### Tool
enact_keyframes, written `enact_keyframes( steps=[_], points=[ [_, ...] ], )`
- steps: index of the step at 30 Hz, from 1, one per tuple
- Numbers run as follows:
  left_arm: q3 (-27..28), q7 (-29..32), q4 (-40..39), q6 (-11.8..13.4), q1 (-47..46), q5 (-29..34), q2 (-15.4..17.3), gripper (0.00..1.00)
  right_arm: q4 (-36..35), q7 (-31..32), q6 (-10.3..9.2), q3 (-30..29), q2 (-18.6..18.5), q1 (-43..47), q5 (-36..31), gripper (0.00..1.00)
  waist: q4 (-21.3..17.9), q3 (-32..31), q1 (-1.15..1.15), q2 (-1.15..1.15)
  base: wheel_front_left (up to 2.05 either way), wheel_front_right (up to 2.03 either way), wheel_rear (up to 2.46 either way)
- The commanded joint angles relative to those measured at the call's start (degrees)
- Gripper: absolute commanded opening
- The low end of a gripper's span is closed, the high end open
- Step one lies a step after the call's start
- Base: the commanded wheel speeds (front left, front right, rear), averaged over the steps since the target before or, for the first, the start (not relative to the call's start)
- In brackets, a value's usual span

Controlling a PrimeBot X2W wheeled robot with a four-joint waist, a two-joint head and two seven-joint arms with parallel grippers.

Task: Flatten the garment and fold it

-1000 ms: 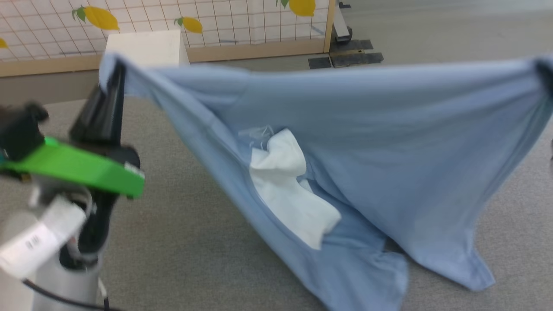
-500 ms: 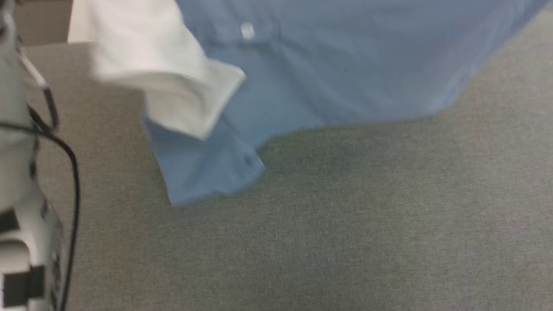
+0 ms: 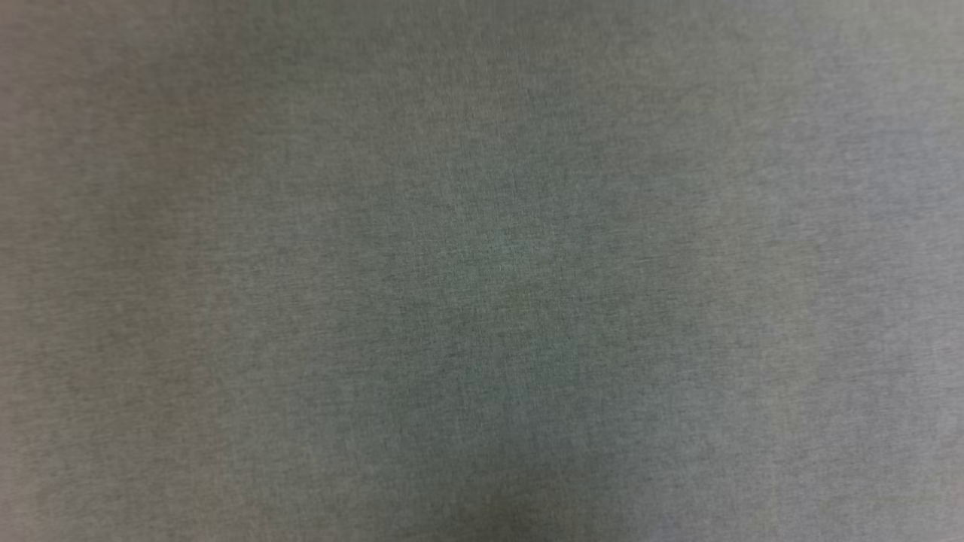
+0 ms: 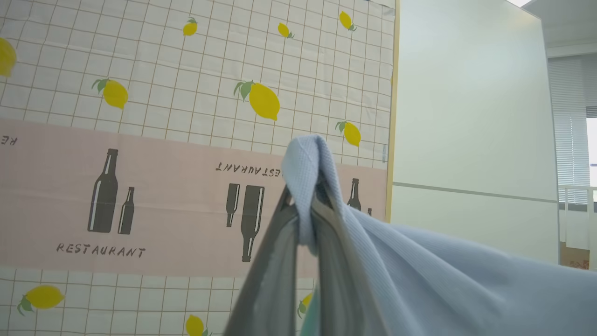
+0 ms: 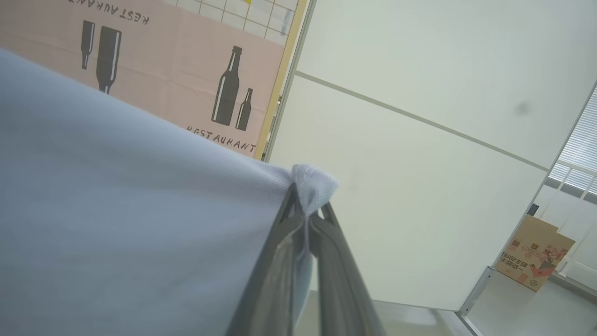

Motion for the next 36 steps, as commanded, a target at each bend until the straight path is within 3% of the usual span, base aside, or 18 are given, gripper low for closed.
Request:
enact_keyframes(
  steps=[1,3,4,7,18,28,33,36],
  points=[
    [-0.2,-1.0,1.4,-0.5,0.4,0.7,0.4,0.00,1.5,-1.5,-0.11,0.1,0.7,0.6,-0.1,0.00,-0.7,4.3,-0.01,0.00,0.00,0.00,0.00],
    [-0.8,-1.6,3.6,-1.8,2.6,0.7,1.0,0.00,3.1,-3.2,-0.11,1.5,1.1,2.8,0.1,0.00,-0.1,4.1,-0.01,0.00,0.00,0.00,0.00],
    [-2.1,-1.9,6.7,-3.8,7.8,0.7,2.5,0.00,4.5,-4.9,-0.11,4.1,1.5,7.4,1.8,0.00,0.8,3.2,-0.01,0.00,0.00,0.00,0.00],
    [-3.6,-2.4,9.4,-5.3,15.1,0.4,4.0,0.00,5.0,-6.2,-0.11,7.5,1.4,13.7,4.3,0.00,1.8,1.4,-0.01,0.00,0.00,0.00,0.00],
    [-10.6,-2.8,12.1,-7.4,45.0,-3.6,8.0,0.00,-0.3,-2.6,-0.11,16.4,0.0,40.5,13.7,0.00,3.8,-9.7,-0.01,0.00,0.00,0.00,0.00],
    [-19.5,8.8,1.6,-7.5,71.0,-14.3,12.5,0.00,-6.2,1.7,-0.11,13.0,-1.1,60.5,13.8,0.00,4.7,-19.4,-0.01,0.00,0.00,0.00,0.00],
    [-20.3,11.9,-4.2,-7.2,81.5,-18.9,14.3,0.00,-8.1,2.9,-0.11,9.9,-0.3,70.0,12.9,0.00,5.2,-22.2,-0.01,0.00,0.00,0.00,0.00],
    [-20.6,14.1,-8.3,-5.7,88.1,-21.5,15.0,0.00,-8.9,3.4,-0.11,8.0,0.5,75.1,12.4,0.00,5.3,-23.6,-0.01,0.00,0.00,0.00,0.00]
  ],
)
